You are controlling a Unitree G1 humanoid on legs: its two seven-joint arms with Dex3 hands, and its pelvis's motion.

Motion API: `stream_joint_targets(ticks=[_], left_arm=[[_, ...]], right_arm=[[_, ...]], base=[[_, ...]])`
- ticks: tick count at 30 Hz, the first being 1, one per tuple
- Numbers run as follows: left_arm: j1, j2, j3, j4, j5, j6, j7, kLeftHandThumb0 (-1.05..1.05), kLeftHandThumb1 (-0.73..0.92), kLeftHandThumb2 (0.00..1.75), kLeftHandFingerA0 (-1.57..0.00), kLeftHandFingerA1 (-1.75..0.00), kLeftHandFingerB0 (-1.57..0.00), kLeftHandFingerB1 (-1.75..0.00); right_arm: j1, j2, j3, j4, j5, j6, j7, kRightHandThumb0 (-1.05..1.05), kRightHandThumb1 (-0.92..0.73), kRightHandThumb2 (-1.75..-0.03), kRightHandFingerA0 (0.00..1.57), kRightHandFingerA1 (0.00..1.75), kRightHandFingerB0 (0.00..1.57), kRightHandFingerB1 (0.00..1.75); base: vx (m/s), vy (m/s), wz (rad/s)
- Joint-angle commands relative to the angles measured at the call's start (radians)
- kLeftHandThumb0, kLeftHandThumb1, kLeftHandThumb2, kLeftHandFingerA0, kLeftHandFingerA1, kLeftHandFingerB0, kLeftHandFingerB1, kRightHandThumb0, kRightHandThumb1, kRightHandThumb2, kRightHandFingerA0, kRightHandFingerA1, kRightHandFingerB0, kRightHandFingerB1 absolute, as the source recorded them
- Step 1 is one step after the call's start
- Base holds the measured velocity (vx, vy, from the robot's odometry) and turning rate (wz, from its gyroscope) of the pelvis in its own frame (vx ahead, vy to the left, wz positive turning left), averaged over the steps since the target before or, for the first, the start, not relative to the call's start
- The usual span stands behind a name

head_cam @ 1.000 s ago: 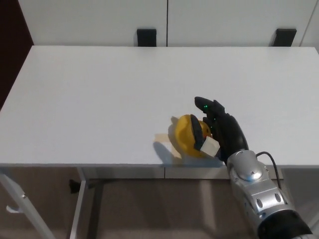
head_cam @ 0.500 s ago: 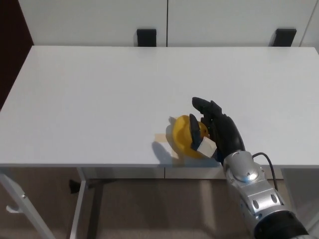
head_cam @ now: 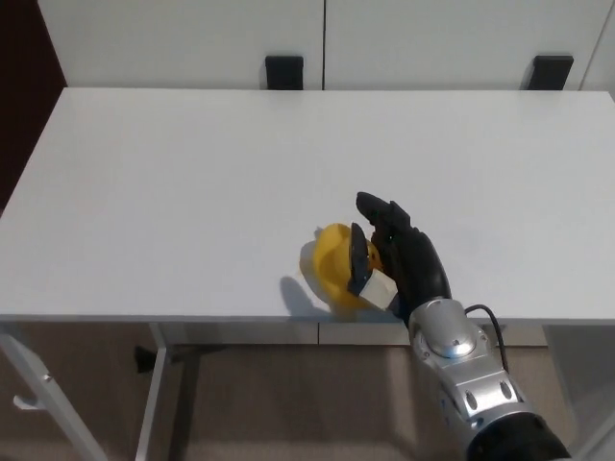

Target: The robot uses its right hand to push the yellow duck toy to the center of the white desk.

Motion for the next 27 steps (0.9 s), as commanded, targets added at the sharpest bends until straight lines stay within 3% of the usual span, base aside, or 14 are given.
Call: stream_joint_targets(ticks=[1,3,4,5,6,11,18,19,27], left_arm=[[0.011,0.009,0.002,-0.004,-0.004,-0.066,-0.004,0.03,0.37,1.2,-1.55,-1.38,-1.45,-1.34],[0.013,0.009,0.003,-0.005,-0.005,-0.067,-0.004,0.03,0.37,1.2,-1.55,-1.38,-1.45,-1.34],[0.017,0.008,0.005,-0.004,-0.008,-0.071,-0.011,0.03,0.26,1.45,-1.57,-1.32,-1.52,-1.36],[0.019,0.008,0.006,-0.002,-0.009,-0.074,-0.016,0.03,0.26,1.45,-1.57,-1.32,-1.52,-1.36],[0.022,0.009,0.008,-0.004,-0.012,-0.076,-0.021,0.0,0.28,1.45,-1.57,-1.33,-1.56,-1.37],[0.028,0.008,0.014,-0.01,-0.017,-0.079,-0.025,0.01,0.26,1.56,-1.57,-1.4,-1.56,-1.37],[0.038,0.013,0.014,-0.019,-0.012,-0.079,-0.018,0.01,0.31,1.52,-1.57,-1.42,-1.56,-1.36],[0.04,0.015,0.014,-0.018,-0.012,-0.078,-0.018,0.03,0.23,1.54,-1.57,-1.46,-1.57,-1.36],[0.055,0.02,0.027,-0.013,-0.02,-0.085,-0.033,0.03,0.26,1.53,-1.57,-1.35,-1.56,-1.34]], right_arm=[[-0.007,-0.01,0.012,0.009,-0.022,0.035,-0.014,-0.87,-0.92,-0.84,0.0,0.0,0.01,0.23],[-0.01,-0.022,0.01,0.006,-0.023,0.044,-0.015,-0.87,-0.92,-0.84,0.0,0.0,0.01,0.23],[-0.019,-0.068,0.026,-0.002,-0.074,0.05,-0.063,-1.05,-0.9,-1.26,0.0,0.16,0.0,0.02],[-0.026,-0.102,0.039,-0.009,-0.112,0.054,-0.099,-1.05,-0.9,-1.26,0.0,0.16,0.0,0.02],[-0.036,-0.142,0.051,-0.013,-0.15,0.06,-0.134,-0.92,-0.92,-0.88,0.0,0.0,0.0,0.0],[-0.066,-0.249,0.074,-0.017,-0.204,0.065,-0.181,-0.97,-0.92,-0.85,0.0,0.0,0.0,0.0],[-0.095,-0.383,0.102,-0.043,-0.243,0.045,-0.155,-1.0,-0.92,-0.88,0.0,0.0,0.0,0.0],[-0.098,-0.4,0.116,-0.055,-0.256,0.043,-0.139,-1.05,-0.92,-0.95,0.0,0.0,0.0,0.0],[-0.081,-0.51,0.129,-0.236,-0.23,0.033,0.037,-1.03,-0.92,-0.91,0.0,0.0,0.0,0.0]], base=[[0.0,0.0,0.0],[0.0,0.0,0.0],[0.0,0.0,0.0],[0.0,0.0,0.0],[0.0,0.0,0.0],[0.0,0.0,0.01],[0.0,0.0,0.0],[0.0,0.0,0.0],[0.0,0.0,0.0]])
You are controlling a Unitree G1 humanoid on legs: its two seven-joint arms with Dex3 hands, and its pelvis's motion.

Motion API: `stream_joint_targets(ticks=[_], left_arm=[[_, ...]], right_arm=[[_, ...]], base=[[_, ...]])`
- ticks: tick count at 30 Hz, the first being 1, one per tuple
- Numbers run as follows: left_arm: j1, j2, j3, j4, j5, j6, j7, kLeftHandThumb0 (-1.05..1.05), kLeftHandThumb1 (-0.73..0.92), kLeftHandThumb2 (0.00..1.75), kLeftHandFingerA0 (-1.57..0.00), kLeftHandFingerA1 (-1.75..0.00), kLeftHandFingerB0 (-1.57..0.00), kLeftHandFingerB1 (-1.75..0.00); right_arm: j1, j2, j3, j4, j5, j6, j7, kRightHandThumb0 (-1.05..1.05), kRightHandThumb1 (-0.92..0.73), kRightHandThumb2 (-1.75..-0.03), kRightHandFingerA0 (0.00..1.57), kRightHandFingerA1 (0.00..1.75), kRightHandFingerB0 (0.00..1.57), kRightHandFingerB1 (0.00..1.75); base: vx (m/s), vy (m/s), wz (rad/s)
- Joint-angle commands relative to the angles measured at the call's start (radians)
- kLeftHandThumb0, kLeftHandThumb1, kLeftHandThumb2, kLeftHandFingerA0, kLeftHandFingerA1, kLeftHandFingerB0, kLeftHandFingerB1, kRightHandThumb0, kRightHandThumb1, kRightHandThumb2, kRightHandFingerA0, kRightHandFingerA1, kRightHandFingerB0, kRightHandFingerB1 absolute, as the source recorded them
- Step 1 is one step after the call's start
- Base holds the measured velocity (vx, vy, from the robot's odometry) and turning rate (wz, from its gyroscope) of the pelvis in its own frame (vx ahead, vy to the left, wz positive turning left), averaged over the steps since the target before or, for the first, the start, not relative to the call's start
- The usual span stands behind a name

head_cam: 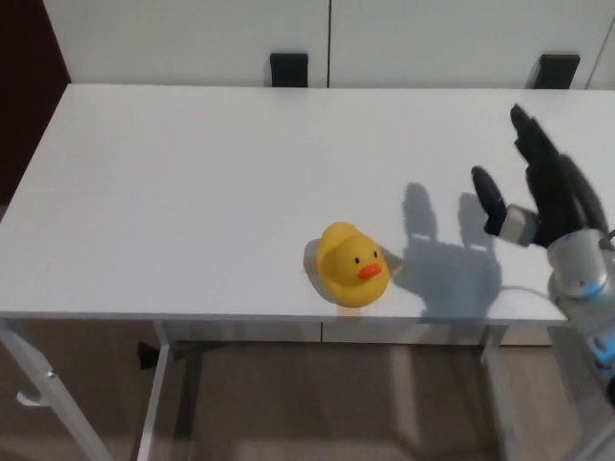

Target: The robot uses its right hand to push the yellow duck toy to the center of the white desk.

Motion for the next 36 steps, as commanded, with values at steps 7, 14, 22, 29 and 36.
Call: stream_joint_targets(ticks=[7,14,22,29,36], left_arm=[[0.03,0.02,0.025,0.013,-0.02,-0.079,-0.015,0.03,0.38,1.24,-1.57,-1.39,-1.49,-1.36],[0.065,0.032,0.036,0.018,-0.022,-0.078,-0.014,0.05,0.29,1.42,-1.51,-1.26,-1.48,-1.34],[0.077,0.038,0.05,0.021,-0.028,-0.056,0.001,0.02,0.42,1.21,-1.54,-1.38,-1.43,-1.33],[0.092,0.045,0.059,0.016,-0.032,-0.07,-0.001,0.02,0.39,1.25,-1.52,-1.33,-1.43,-1.34],[0.097,0.057,0.071,0.014,-0.034,-0.069,-0.009,0.0,0.4,1.24,-1.51,-1.33,-1.42,-1.33]], right_arm=[[0.147,-0.302,-0.21,-0.466,0.173,0.054,0.345,-1.04,-0.9,-1.33,0.0,0.2,0.0,0.12],[0.462,-0.563,-0.714,-0.507,0.36,0.039,0.489,-1.05,-0.86,-1.22,0.0,0.22,0.0,0.15],[0.803,-0.609,-1.09,-0.312,0.472,-0.107,0.601,-1.05,-0.75,-1.1,0.0,0.27,0.0,0.14],[1.018,-0.543,-1.154,-0.205,0.448,-0.21,0.547,-0.99,-0.7,-1.03,0.0,0.19,0.0,0.15],[1.125,-0.404,-1.146,-0.045,0.453,-0.399,0.471,-0.52,-0.77,-0.63,0.0,0.51,0.05,0.38]], base=[[0.0,0.0,0.0],[0.0,0.0,0.0],[0.0,0.0,0.0],[0.0,0.0,0.01],[0.0,0.0,-0.01]])
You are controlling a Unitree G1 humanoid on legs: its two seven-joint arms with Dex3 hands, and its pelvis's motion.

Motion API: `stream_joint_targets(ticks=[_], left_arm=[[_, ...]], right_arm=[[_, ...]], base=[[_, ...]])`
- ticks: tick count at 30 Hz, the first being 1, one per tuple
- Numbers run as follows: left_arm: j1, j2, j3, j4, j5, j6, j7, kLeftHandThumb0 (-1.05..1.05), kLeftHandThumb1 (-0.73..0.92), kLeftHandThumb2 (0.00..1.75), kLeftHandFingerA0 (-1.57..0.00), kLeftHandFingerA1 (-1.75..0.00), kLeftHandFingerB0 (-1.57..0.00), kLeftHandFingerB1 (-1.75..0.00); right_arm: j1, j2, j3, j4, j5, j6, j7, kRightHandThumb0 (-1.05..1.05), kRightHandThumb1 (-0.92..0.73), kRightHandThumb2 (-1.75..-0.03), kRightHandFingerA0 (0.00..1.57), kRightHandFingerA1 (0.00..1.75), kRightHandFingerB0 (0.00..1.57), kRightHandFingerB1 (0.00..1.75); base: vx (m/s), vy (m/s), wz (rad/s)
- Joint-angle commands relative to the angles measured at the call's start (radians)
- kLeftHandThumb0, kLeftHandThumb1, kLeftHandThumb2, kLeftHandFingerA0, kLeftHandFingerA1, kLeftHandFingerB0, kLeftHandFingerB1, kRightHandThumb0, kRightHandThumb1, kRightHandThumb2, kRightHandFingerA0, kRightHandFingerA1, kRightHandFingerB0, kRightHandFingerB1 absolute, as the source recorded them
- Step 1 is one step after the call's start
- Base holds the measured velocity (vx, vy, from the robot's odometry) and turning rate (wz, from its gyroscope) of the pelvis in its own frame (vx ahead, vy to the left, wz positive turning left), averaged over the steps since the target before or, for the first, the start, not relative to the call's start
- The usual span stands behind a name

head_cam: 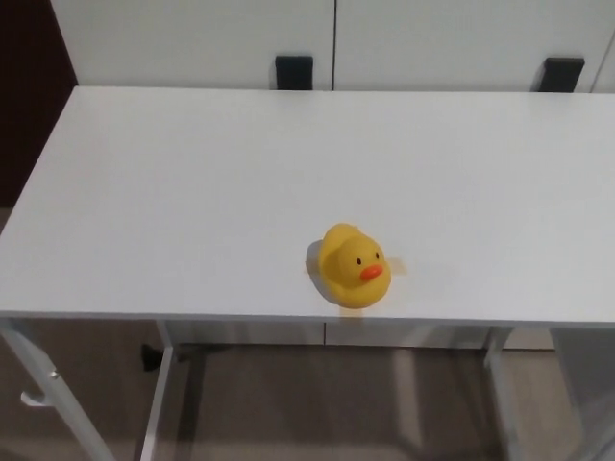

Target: The robot uses its right hand to push the yellow duck toy to the center of the white desk.

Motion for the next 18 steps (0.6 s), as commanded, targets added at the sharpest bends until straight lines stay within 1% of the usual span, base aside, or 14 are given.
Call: stream_joint_targets(ticks=[1,3,4,6,7,8,9,10,11,13,14,17,18], left_arm=[[0.027,0.056,0.033,0.011,-0.032,-0.067,-0.005,0.0,0.4,1.2,-1.53,-1.31,-1.39,-1.34],[0.025,0.057,0.033,0.011,-0.031,-0.064,-0.004,0.0,0.4,1.2,-1.53,-1.31,-1.39,-1.34],[0.023,0.059,0.028,0.011,-0.024,-0.064,0.0,0.02,0.41,1.29,-1.49,-1.33,-1.41,-1.34],[0.021,0.062,0.023,0.011,-0.015,-0.065,0.006,0.02,0.41,1.29,-1.49,-1.33,-1.41,-1.34],[0.021,0.062,0.023,0.011,-0.015,-0.065,0.006,0.02,0.41,1.29,-1.49,-1.33,-1.41,-1.34],[0.016,0.064,0.02,0.012,-0.011,-0.062,0.01,0.0,0.45,1.17,-1.45,-1.33,-1.36,-1.28],[0.016,0.064,0.02,0.012,-0.011,-0.062,0.01,0.0,0.45,1.17,-1.45,-1.33,-1.36,-1.28],[0.014,0.064,0.021,0.011,-0.012,-0.061,0.011,0.0,0.45,1.17,-1.45,-1.33,-1.36,-1.28],[0.013,0.065,0.016,0.01,-0.006,-0.063,0.017,-0.02,0.43,1.13,-1.44,-1.32,-1.34,-1.26],[0.015,0.066,0.01,0.009,0.002,-0.066,0.024,-0.02,0.43,1.13,-1.44,-1.32,-1.34,-1.26],[0.017,0.065,0.012,0.008,-0.001,-0.07,0.02,-0.02,0.44,1.14,-1.43,-1.31,-1.33,-1.25],[0.018,0.065,0.018,0.009,-0.009,-0.067,0.01,0.0,0.41,1.13,-1.44,-1.32,-1.34,-1.25],[0.017,0.067,0.019,0.01,-0.011,-0.064,0.008,-0.02,0.44,1.14,-1.4,-1.3,-1.32,-1.24]], right_arm=[[0.218,0.101,-0.162,0.201,0.159,-0.328,0.048,-0.53,-0.66,-0.84,0.05,0.58,0.07,0.47],[0.219,0.111,-0.155,0.214,0.153,-0.339,0.033,-0.53,-0.66,-0.84,0.05,0.58,0.07,0.47],[0.198,0.123,-0.121,0.294,0.118,-0.374,-0.016,-0.17,-0.7,-0.71,0.39,0.56,0.2,0.42],[0.169,0.134,-0.08,0.395,0.079,-0.419,-0.071,-0.17,-0.7,-0.71,0.39,0.56,0.2,0.42],[0.169,0.134,-0.08,0.395,0.079,-0.419,-0.071,-0.17,-0.7,-0.71,0.39,0.56,0.2,0.42],[0.188,0.165,-0.001,0.42,-0.011,-0.451,-0.155,0.04,-0.47,-0.79,0.73,0.5,0.41,0.37],[0.188,0.165,-0.001,0.42,-0.011,-0.451,-0.155,0.04,-0.47,-0.79,0.73,0.5,0.41,0.37],[0.195,0.177,0.034,0.433,-0.049,-0.465,-0.191,0.04,-0.47,-0.79,0.73,0.5,0.41,0.37],[0.201,0.203,0.059,0.447,-0.056,-0.489,-0.185,0.02,-0.4,-1.02,0.71,0.74,0.35,0.61],[0.204,0.224,0.076,0.468,-0.042,-0.518,-0.162,0.02,-0.4,-1.02,0.71,0.74,0.35,0.61],[0.217,0.235,0.1,0.468,-0.035,-0.506,-0.118,0.01,-0.42,-0.94,0.85,0.51,0.5,0.42],[0.234,0.236,0.144,0.474,-0.051,-0.482,-0.093,0.06,-0.43,-0.95,0.87,0.47,0.51,0.4],[0.228,0.232,0.182,0.504,-0.081,-0.495,-0.112,0.08,-0.45,-0.89,0.98,0.51,0.64,0.45]], base=[[0.0,0.0,0.0],[0.0,0.0,0.0],[0.0,0.0,0.0],[0.0,0.0,0.0],[0.0,0.0,0.0],[0.0,0.0,0.0],[0.0,0.0,0.0],[0.0,0.0,0.0],[0.0,0.0,0.0],[0.0,0.0,0.0],[0.0,0.0,0.0],[0.0,0.0,0.0],[0.0,0.0,0.0]])
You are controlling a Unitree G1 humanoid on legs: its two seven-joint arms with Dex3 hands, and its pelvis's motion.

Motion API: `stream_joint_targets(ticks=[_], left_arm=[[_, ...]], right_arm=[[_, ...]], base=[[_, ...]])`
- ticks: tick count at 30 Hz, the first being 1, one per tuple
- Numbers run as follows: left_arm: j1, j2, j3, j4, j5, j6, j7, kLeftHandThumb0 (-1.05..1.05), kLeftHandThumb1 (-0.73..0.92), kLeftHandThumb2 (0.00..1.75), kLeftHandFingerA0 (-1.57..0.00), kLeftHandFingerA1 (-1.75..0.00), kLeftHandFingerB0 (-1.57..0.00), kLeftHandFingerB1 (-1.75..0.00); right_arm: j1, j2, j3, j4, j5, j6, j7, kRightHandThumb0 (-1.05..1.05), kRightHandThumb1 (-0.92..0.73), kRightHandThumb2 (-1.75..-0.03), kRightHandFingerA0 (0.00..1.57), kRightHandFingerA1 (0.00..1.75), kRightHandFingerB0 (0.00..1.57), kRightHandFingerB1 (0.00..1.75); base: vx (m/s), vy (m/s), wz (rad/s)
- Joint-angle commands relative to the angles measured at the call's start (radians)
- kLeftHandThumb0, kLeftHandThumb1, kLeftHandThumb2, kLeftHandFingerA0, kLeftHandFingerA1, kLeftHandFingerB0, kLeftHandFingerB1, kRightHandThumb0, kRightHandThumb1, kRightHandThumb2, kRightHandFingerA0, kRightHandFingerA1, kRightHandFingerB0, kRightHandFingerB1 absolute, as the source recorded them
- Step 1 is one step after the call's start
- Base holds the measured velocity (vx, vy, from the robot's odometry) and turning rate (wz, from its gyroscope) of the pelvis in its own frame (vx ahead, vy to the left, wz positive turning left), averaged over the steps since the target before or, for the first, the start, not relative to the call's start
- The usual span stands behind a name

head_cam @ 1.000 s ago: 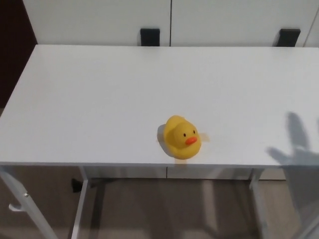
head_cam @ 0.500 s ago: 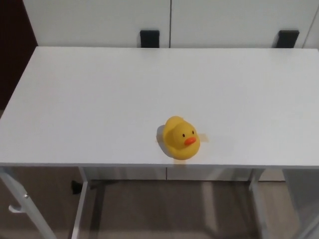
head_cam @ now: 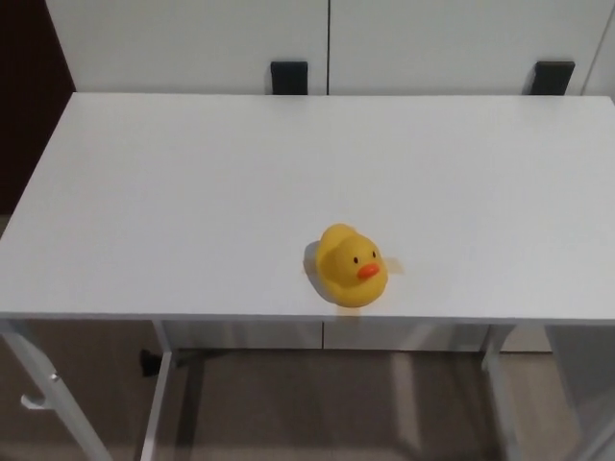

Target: The robot uses its right hand to push the yellow duck toy to the center of the white desk.

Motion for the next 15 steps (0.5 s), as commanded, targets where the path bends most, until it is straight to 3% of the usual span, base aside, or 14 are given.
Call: stream_joint_targets(ticks=[1,9,14,15], left_arm=[[0.002,0.058,0.012,0.011,-0.012,-0.061,0.004,-0.02,0.44,1.14,-1.4,-1.3,-1.32,-1.24],[-0.008,0.065,-0.005,0.013,0.003,-0.056,0.013,0.0,0.45,1.15,-1.42,-1.31,-1.32,-1.24],[-0.013,0.071,-0.027,0.02,0.02,-0.055,0.024,-0.03,0.44,1.14,-1.38,-1.31,-1.27,-1.25],[-0.012,0.072,-0.028,0.018,0.018,-0.059,0.018,0.03,0.49,1.2,-1.42,-1.3,-1.33,-1.24]], right_arm=[[0.041,0.056,0.193,0.157,-0.128,-0.267,-0.081,0.08,-0.45,-0.89,0.98,0.51,0.64,0.45],[0.014,0.044,0.319,0.24,-0.162,-0.28,-0.077,0.04,-0.46,-0.95,1.05,0.53,0.69,0.45],[0.012,0.038,0.414,0.263,-0.17,-0.298,-0.072,-0.01,-0.49,-0.83,1.03,0.51,0.67,0.43],[0.005,0.039,0.424,0.269,-0.164,-0.3,-0.073,0.06,-0.49,-0.82,1.03,0.52,0.66,0.44]], base=[[0.0,0.0,0.0],[0.0,0.0,0.0],[0.0,0.0,0.0],[0.0,0.0,0.0]])
